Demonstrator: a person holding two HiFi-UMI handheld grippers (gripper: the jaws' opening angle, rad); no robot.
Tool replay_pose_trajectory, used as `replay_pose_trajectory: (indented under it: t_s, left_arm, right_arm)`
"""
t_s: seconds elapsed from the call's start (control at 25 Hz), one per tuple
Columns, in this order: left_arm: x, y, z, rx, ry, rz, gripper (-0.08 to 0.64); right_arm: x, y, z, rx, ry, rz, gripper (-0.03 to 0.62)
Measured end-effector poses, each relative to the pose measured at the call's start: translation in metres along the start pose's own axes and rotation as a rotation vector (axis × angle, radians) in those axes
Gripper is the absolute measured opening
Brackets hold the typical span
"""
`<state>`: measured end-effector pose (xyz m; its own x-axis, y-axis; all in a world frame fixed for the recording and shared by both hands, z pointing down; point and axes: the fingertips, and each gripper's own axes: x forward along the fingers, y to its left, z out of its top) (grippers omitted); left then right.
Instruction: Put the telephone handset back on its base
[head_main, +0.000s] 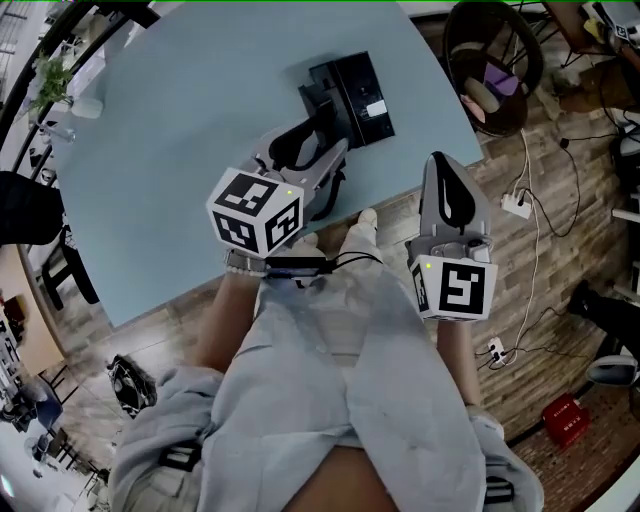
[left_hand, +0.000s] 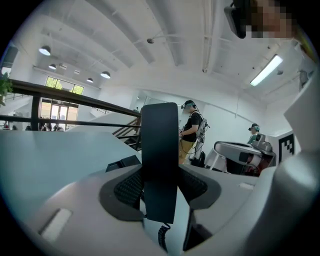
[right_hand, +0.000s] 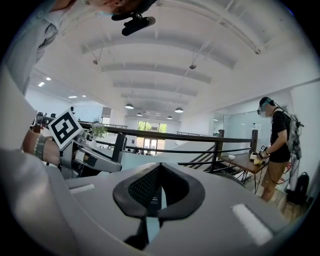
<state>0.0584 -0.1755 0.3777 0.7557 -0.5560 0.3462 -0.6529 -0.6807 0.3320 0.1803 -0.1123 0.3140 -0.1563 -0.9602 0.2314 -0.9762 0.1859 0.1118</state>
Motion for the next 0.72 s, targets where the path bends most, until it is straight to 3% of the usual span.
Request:
replay_pose_trajectory:
  t_s: [0.4,0.72]
  left_arm:
    - [0.029,0.019,-0.014,-0.115,0.022,0.107,0.212]
    - [0.050,0.036,-0.030,-0.161,0.069,0.200,0.212]
  right_arm:
    - [0.020,-0.016,-0.009,-0.005,0.021,0.093,0.006]
    - [0.030,-0.028,-0.018,-0.004,0.032,0.137,0.006]
